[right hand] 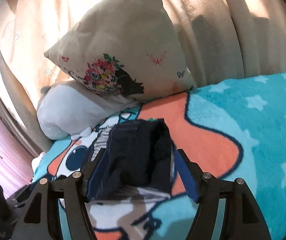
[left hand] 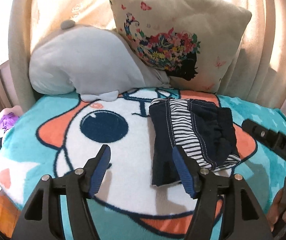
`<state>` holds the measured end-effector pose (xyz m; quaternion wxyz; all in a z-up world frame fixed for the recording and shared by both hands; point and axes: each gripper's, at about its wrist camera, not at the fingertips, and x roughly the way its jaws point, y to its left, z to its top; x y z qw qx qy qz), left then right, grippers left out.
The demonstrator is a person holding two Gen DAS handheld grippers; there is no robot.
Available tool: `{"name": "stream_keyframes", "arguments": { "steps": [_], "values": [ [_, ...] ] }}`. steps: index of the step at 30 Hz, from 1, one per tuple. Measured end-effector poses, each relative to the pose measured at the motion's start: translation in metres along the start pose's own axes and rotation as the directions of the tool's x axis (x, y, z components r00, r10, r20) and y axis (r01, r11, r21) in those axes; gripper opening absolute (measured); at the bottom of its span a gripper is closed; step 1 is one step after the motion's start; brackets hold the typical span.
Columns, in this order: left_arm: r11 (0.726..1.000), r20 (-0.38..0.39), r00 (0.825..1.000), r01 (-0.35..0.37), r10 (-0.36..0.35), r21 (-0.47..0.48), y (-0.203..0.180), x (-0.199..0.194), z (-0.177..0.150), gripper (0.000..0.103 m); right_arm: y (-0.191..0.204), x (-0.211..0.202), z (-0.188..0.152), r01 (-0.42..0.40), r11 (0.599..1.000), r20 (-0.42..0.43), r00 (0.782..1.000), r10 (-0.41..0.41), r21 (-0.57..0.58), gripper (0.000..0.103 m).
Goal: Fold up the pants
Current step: 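Open both tools and withdraw from the folded pants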
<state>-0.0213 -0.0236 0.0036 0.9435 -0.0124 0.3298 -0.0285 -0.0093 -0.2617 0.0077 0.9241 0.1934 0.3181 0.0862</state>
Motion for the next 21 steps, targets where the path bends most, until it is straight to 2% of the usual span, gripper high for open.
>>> {"name": "stream_keyframes", "arguments": {
  "steps": [9, 21],
  "values": [
    [1.000, 0.014, 1.000, 0.000, 0.000, 0.008, -0.002, -0.016, -0.006, 0.068, 0.009, -0.012, -0.015, 0.032, 0.999, 0.004, 0.999, -0.032, -0.033, 0.075],
    [1.000, -0.013, 1.000, 0.006, -0.006, -0.006, 0.004, -0.013, -0.010, 0.069, 0.015, -0.007, -0.022, 0.038, 0.998, -0.026, 0.999, -0.039, -0.048, 0.076]
  ]
}}
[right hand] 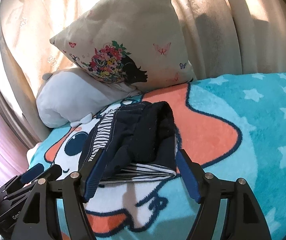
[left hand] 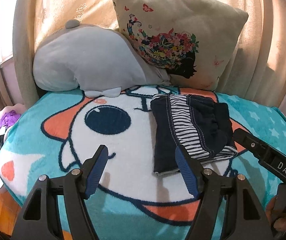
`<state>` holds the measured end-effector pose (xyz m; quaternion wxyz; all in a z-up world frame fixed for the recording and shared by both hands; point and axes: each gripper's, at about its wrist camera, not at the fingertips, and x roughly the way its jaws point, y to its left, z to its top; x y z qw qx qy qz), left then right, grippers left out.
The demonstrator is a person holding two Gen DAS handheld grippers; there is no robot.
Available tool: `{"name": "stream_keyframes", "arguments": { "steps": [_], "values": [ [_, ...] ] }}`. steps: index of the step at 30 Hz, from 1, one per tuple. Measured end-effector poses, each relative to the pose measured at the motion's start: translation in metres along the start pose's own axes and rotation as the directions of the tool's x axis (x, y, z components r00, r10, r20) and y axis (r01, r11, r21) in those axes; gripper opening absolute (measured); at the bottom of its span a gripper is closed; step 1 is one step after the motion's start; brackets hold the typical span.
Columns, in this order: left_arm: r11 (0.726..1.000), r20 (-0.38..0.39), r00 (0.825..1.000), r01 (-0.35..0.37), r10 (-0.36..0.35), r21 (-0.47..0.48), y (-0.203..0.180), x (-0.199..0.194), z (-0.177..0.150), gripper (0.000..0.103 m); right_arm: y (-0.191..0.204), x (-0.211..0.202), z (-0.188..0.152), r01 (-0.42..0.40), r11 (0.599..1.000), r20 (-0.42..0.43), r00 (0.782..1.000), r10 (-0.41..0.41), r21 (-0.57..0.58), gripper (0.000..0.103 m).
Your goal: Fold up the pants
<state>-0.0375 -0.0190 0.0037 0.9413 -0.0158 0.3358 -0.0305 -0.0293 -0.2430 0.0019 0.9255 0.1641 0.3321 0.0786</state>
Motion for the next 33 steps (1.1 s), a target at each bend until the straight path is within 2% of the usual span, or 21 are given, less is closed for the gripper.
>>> {"name": "stream_keyframes", "arguments": {
  "steps": [13, 33],
  "values": [
    [1.000, -0.061, 0.998, 0.021, -0.022, -0.024, 0.004, 0.014, -0.004, 0.069, 0.003, 0.010, -0.003, 0.013, 1.000, -0.025, 1.000, -0.013, -0.010, 0.076],
    [0.998, -0.099, 0.994, 0.036, -0.041, -0.050, 0.010, 0.025, -0.009, 0.070, -0.003, 0.016, -0.007, 0.028, 1.000, -0.040, 0.999, -0.028, -0.004, 0.077]
  ]
}}
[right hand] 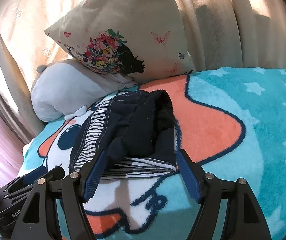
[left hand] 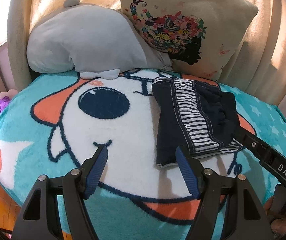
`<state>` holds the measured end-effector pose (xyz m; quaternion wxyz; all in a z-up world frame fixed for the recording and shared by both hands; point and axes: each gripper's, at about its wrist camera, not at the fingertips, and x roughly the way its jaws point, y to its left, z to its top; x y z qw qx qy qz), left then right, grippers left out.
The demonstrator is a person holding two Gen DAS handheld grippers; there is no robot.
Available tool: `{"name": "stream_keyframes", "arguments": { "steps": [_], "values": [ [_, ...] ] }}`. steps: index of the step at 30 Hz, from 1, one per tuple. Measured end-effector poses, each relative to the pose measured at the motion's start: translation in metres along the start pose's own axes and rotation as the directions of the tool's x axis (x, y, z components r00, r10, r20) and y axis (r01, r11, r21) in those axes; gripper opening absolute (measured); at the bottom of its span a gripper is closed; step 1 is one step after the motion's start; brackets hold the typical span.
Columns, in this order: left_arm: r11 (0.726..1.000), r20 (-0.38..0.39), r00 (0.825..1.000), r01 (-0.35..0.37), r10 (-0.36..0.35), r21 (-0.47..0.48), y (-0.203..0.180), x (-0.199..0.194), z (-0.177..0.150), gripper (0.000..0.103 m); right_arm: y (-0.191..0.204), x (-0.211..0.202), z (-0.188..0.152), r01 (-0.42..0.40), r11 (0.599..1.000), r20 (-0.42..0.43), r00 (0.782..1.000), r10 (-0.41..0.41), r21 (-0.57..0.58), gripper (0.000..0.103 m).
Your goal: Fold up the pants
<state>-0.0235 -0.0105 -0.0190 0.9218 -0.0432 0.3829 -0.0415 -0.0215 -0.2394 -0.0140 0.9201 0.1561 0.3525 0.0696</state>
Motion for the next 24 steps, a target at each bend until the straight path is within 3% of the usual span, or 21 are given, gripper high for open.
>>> {"name": "stream_keyframes", "arguments": {
  "steps": [7, 12, 16, 22, 24],
  "values": [
    [1.000, -0.003, 1.000, 0.012, -0.012, -0.026, 0.008, 0.001, 0.003, 0.070, -0.005, -0.001, 0.005, 0.001, 1.000, 0.008, 1.000, -0.001, 0.008, 0.077],
    [0.991, -0.028, 0.996, 0.079, -0.083, -0.112, 0.027, 0.009, 0.011, 0.070, -0.018, -0.003, 0.024, -0.033, 0.998, 0.009, 0.999, 0.033, 0.045, 0.079],
    [0.980, -0.047, 0.990, 0.121, -0.130, -0.161, 0.036, 0.020, 0.021, 0.070, -0.031, 0.010, 0.046, -0.081, 0.993, -0.041, 0.996, 0.084, 0.080, 0.081],
    [0.940, -0.099, 0.948, 0.280, -0.303, -0.195, 0.029, 0.049, 0.041, 0.070, -0.039, 0.047, 0.061, -0.127, 0.987, -0.119, 0.983, 0.139, 0.100, 0.082],
    [0.942, -0.114, 0.944, 0.289, -0.311, -0.172, 0.021, 0.059, 0.046, 0.070, -0.042, 0.063, 0.063, -0.138, 0.983, -0.144, 0.977, 0.155, 0.117, 0.082]
  ]
}}
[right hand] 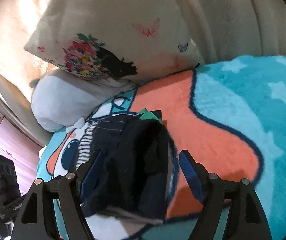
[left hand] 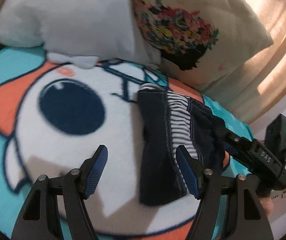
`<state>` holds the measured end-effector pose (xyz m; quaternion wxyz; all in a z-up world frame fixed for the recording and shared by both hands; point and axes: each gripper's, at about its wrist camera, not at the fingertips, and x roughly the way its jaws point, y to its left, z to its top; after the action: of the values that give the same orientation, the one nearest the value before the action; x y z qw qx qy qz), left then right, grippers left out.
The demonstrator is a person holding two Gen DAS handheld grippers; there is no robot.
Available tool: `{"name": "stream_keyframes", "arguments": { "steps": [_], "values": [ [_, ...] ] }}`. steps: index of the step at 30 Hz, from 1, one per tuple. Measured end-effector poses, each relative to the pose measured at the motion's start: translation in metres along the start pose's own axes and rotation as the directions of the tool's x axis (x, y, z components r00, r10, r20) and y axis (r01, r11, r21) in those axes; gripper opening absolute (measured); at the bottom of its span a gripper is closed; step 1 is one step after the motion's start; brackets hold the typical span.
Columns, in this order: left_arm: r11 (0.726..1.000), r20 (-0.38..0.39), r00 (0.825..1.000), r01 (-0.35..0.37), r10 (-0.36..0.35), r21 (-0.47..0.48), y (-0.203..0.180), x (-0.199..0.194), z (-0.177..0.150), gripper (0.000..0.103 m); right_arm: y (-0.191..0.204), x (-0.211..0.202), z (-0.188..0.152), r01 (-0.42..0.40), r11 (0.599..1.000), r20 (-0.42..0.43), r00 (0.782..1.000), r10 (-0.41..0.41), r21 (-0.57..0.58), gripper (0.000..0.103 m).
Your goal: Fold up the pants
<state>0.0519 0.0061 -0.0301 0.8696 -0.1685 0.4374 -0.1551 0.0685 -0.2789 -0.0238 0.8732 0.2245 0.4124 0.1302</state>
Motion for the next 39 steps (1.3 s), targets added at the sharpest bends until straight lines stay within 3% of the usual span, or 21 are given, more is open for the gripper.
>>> {"name": "stream_keyframes", "arguments": {
  "steps": [8, 9, 11, 14, 15, 29, 39],
  "values": [
    [0.999, -0.049, 0.999, 0.026, -0.024, 0.037, -0.021, 0.033, 0.006, 0.075, -0.004, 0.030, 0.000, -0.081, 0.996, -0.051, 0.995, 0.083, 0.029, 0.083],
    [0.998, -0.051, 0.998, 0.044, -0.041, 0.043, -0.025, 0.033, 0.005, 0.057, 0.000, 0.032, -0.001, -0.094, 0.996, -0.051, 0.994, 0.094, 0.012, 0.076],
    [0.996, -0.048, 0.996, 0.072, -0.070, 0.053, -0.035, 0.028, 0.000, 0.033, 0.008, 0.032, -0.004, -0.101, 0.995, -0.063, 0.993, 0.100, -0.017, 0.061],
    [0.997, 0.009, 0.999, 0.040, -0.041, 0.068, -0.047, 0.010, -0.007, 0.030, 0.019, 0.019, -0.008, -0.122, 0.992, -0.032, 0.992, 0.121, -0.033, 0.046],
    [0.997, 0.017, 0.999, 0.041, -0.042, 0.064, -0.047, 0.005, -0.009, 0.030, 0.023, 0.012, -0.009, -0.140, 0.990, -0.019, 0.990, 0.139, -0.029, 0.043],
    [0.998, 0.189, 0.982, -0.027, 0.014, 0.063, -0.032, -0.091, -0.030, 0.030, 0.091, -0.030, -0.044, -0.236, 0.969, 0.027, 0.971, 0.239, -0.077, 0.042],
    [0.999, 0.208, 0.978, -0.037, 0.032, 0.021, -0.027, -0.116, -0.033, 0.030, 0.121, -0.043, -0.056, -0.235, 0.962, 0.031, 0.970, 0.242, -0.142, 0.042]
  ]
}}
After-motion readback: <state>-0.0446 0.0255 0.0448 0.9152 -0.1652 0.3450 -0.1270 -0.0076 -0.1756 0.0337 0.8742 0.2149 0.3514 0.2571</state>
